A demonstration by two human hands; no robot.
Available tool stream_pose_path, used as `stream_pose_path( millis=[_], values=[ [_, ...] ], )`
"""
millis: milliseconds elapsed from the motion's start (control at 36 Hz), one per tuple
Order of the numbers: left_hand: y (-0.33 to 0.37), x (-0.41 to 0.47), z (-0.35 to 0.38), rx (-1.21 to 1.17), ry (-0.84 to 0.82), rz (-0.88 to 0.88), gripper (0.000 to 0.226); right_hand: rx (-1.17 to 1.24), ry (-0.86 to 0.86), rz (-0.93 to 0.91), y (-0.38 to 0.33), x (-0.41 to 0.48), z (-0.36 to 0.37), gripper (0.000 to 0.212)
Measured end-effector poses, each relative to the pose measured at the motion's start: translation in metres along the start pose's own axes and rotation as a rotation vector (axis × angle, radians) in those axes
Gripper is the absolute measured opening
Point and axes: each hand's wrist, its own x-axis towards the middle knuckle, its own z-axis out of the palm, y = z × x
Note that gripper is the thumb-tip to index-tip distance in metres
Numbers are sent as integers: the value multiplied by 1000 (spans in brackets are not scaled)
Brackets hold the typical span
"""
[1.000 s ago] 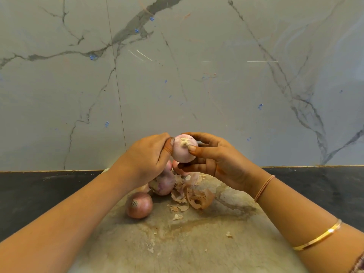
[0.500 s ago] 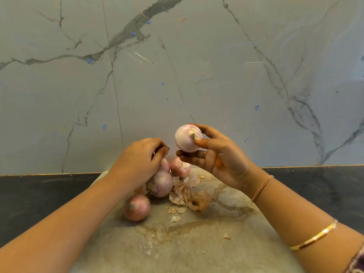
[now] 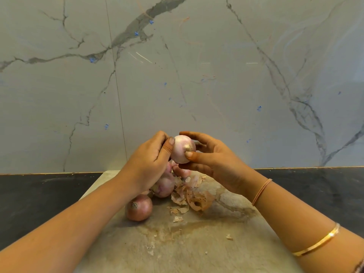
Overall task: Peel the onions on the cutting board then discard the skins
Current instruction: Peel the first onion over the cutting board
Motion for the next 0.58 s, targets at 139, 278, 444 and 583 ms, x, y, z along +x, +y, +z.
stream_pose_path(
  millis=[139, 278, 444, 583],
  values=[
    [-4, 1, -1, 64, -35, -20, 23, -127, 14, -19, -1, -1, 1, 42],
    [-3, 2, 0, 132, -68, -8, 21, -150, 18, -23, -1, 0, 0, 41],
    [-3, 3, 0, 213, -66, -4, 20, -139, 12, -22, -1, 0, 1, 37],
    [-9, 6, 0, 239, 7, 9, 15, -34, -21, -21, -3, -2, 4, 34]
  ],
)
